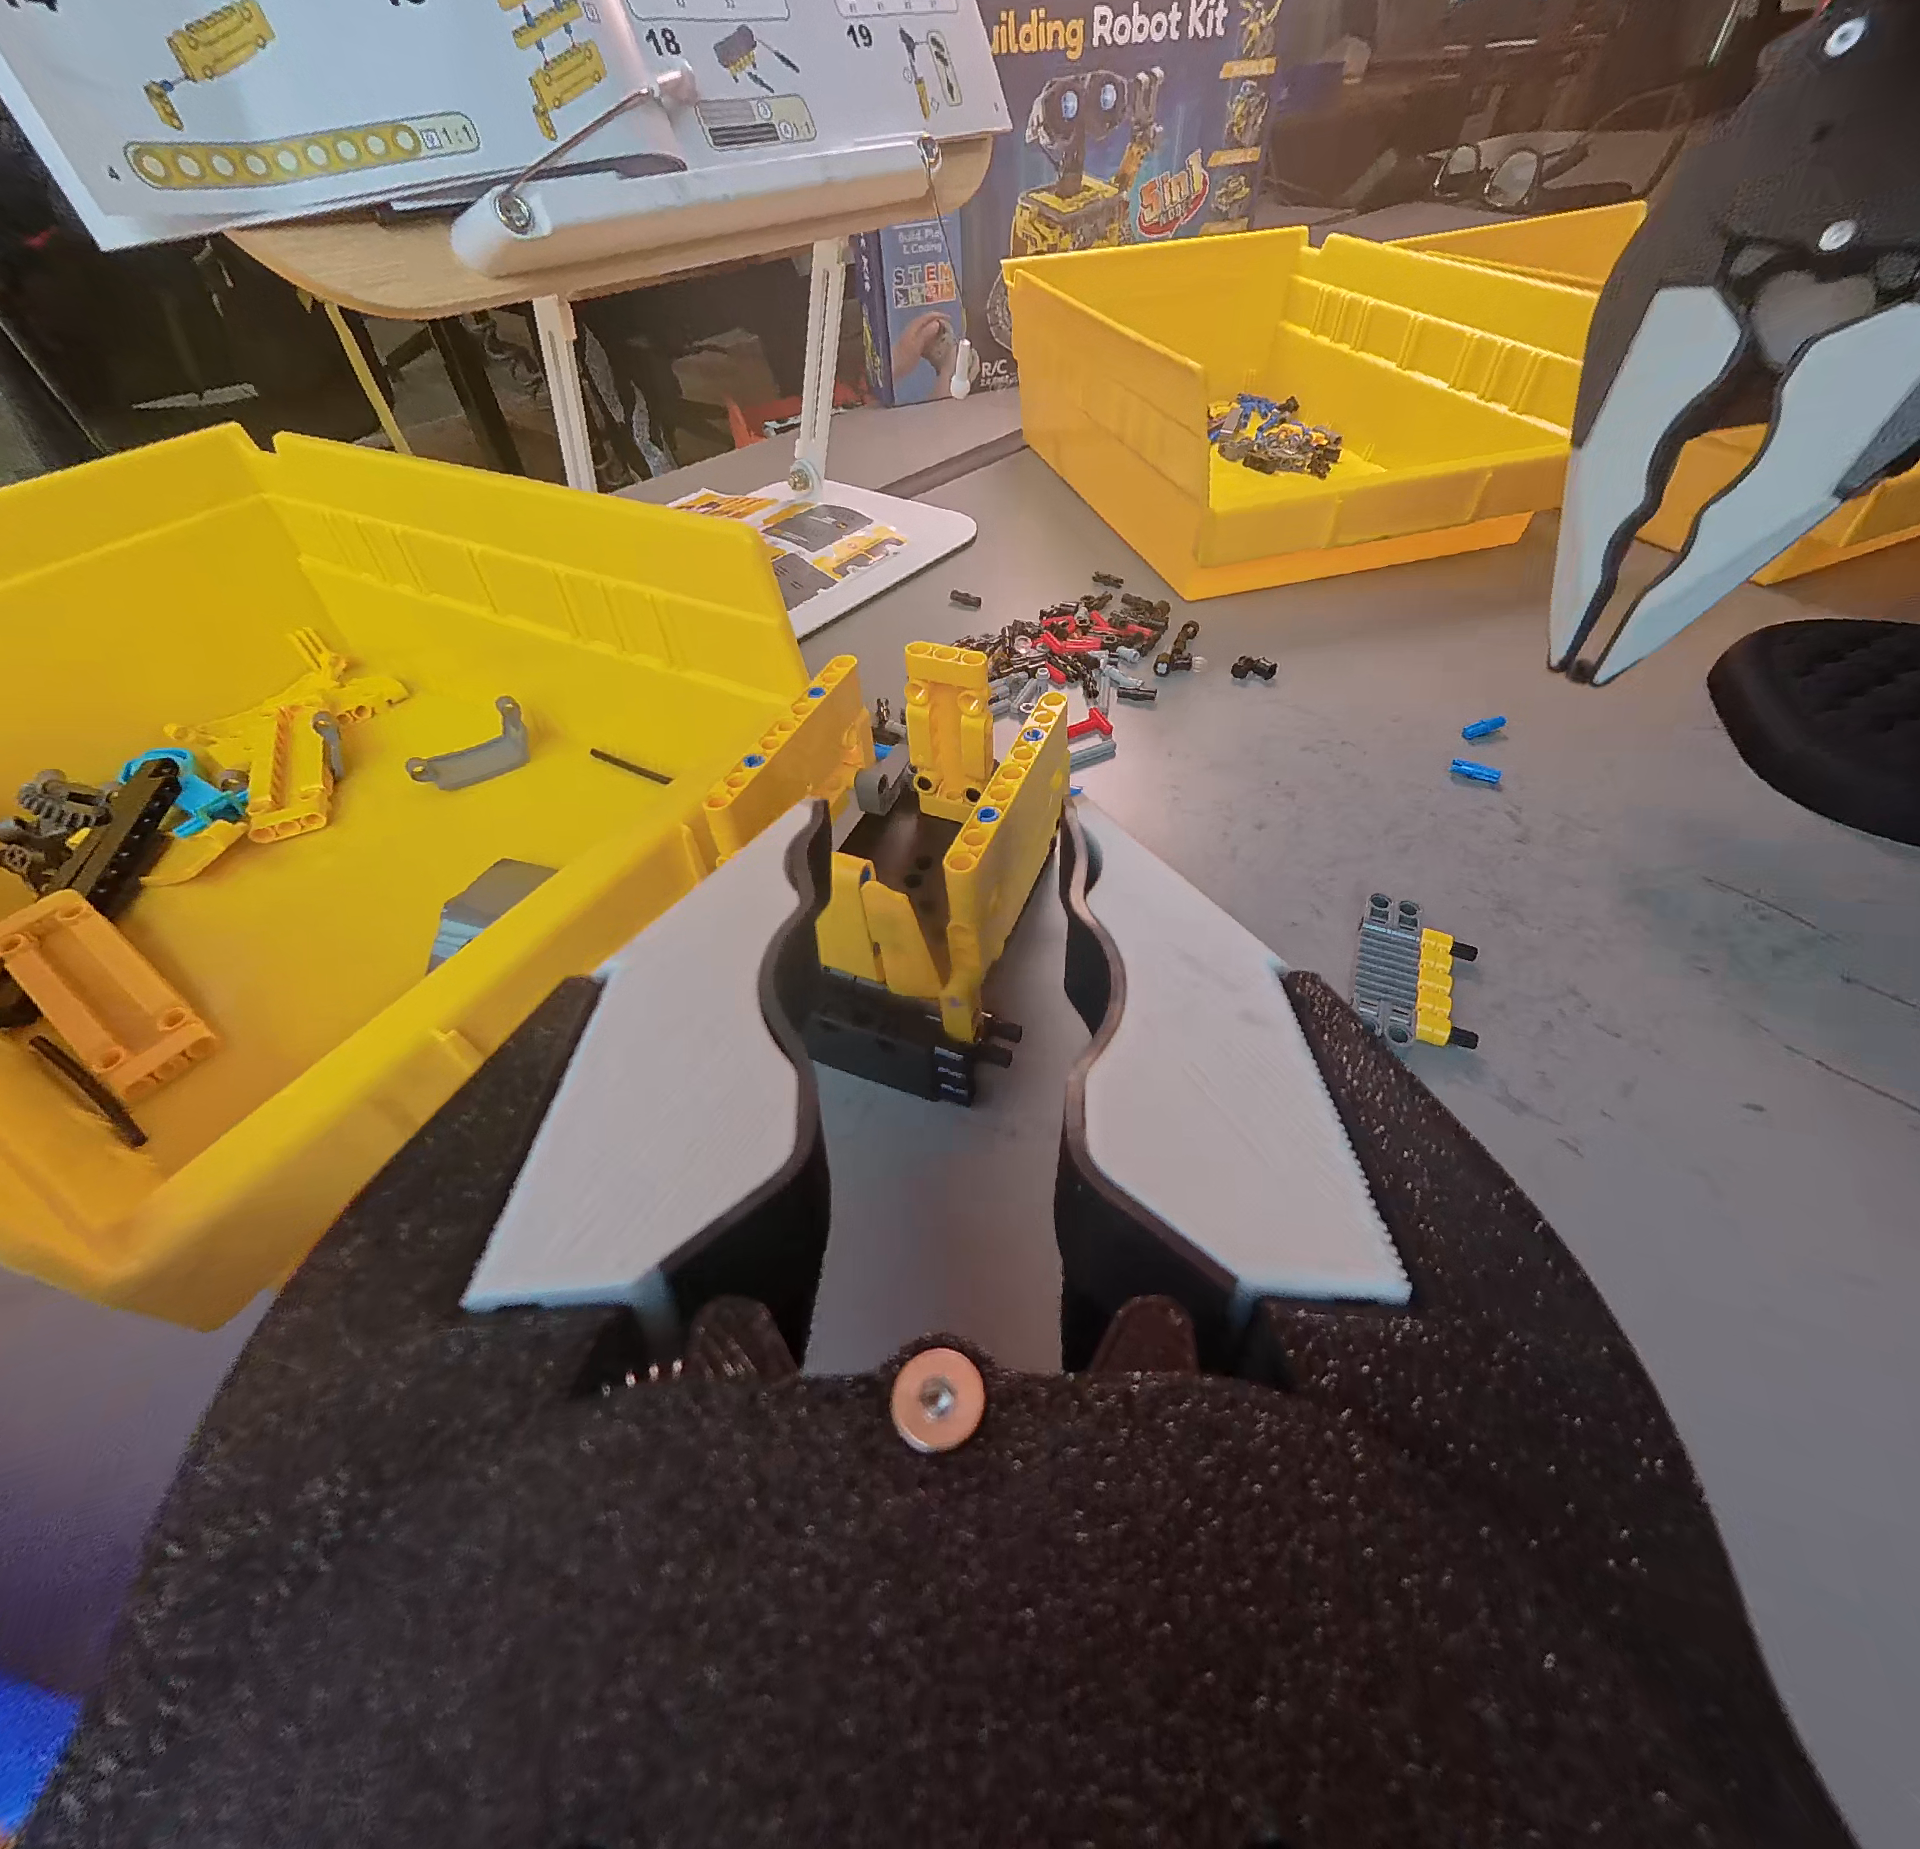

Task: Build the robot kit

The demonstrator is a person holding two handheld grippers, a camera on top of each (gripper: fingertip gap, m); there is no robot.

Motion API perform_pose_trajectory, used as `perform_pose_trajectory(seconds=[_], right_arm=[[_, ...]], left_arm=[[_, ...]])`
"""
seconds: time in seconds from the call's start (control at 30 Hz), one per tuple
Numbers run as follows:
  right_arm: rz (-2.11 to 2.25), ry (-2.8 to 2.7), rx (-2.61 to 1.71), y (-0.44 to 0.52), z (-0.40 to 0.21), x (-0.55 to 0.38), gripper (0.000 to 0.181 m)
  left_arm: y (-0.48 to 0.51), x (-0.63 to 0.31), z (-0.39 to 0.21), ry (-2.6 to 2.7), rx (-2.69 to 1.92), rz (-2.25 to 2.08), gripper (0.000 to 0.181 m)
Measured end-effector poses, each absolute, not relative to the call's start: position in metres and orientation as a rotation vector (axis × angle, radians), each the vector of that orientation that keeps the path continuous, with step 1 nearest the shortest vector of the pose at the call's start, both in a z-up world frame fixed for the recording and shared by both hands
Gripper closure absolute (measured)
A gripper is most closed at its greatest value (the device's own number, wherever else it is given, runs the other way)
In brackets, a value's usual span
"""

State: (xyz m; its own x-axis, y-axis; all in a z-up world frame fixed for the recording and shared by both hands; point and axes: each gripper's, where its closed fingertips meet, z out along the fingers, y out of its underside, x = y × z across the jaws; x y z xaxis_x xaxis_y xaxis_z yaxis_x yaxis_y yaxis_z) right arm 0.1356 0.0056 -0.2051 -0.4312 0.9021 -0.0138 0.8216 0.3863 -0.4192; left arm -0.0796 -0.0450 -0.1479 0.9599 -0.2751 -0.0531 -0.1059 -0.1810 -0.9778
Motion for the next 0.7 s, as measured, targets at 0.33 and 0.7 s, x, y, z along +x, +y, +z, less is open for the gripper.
perform_pose_trajectory(seconds=[0.33,0.7], right_arm=[[0.419,-2.500,-1.608,0.002,-0.241,0.142,0.167],[-0.040,-2.027,-1.732,0.156,-0.084,0.295,0.161]], left_arm=[[-0.051,-0.082,-0.135,0.259,-1.701,-0.177,0.136],[-0.051,-0.068,-0.136,0.293,-1.696,-0.266,0.120]])
